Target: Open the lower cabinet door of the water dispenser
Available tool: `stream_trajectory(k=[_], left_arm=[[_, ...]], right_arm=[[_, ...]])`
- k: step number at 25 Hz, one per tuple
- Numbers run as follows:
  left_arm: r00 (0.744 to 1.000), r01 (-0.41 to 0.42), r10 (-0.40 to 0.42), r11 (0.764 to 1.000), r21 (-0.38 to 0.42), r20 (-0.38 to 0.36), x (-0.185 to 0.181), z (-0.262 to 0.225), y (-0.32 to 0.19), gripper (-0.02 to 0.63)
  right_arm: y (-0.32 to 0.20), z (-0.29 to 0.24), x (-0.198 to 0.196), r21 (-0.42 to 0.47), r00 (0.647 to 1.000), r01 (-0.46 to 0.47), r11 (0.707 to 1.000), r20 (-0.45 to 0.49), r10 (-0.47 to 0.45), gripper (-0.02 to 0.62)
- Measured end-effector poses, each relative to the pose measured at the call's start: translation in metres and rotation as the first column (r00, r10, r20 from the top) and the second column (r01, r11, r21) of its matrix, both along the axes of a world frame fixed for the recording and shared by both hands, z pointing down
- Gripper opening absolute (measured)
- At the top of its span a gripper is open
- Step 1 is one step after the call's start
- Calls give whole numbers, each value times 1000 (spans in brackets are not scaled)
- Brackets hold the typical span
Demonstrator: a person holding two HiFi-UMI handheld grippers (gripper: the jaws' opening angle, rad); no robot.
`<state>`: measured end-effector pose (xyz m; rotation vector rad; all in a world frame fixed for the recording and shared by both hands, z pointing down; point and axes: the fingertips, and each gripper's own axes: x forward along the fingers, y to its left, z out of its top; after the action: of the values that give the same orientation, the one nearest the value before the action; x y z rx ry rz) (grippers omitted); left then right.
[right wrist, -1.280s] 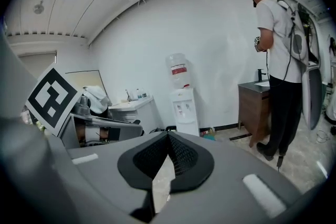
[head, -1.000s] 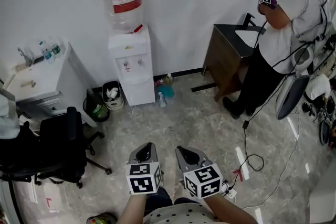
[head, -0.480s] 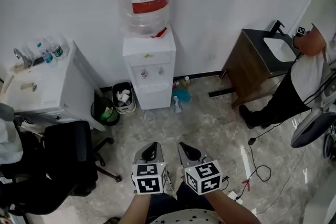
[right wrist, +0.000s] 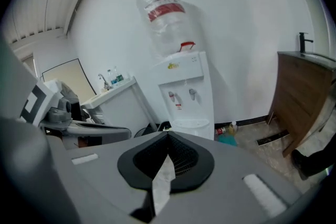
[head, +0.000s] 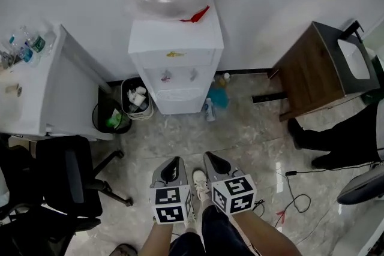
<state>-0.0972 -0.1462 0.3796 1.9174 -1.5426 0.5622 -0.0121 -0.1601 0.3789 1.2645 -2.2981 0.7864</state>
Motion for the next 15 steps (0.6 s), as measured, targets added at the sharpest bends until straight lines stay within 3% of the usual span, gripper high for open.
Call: stream_trajectory(k=[6, 11, 12, 13, 15], left_arm=[[1000, 24, -25, 997, -77, -17, -1, 128, -78, 6], [999, 26, -31, 988, -153, -29, 1, 230, -111, 6], [999, 20, -26, 987, -162, -30, 2, 246, -113, 5], [999, 14, -19, 985, -169, -30, 4, 260, -114, 6], [1000, 6, -11, 983, -185, -25, 6, 283, -119, 6]], right_arm=[[-120, 133, 15, 0, 997, -34, 999, -65, 34, -6], [-191, 246, 22, -48, 996, -41, 998, -84, 37, -6], [-200, 266, 21, -56, 997, -22, 998, -79, 18, 24], [-209, 284, 20, -62, 998, 0, 998, -68, -4, 108], [-229, 314, 19, -62, 997, 38, 997, -60, -42, 126]])
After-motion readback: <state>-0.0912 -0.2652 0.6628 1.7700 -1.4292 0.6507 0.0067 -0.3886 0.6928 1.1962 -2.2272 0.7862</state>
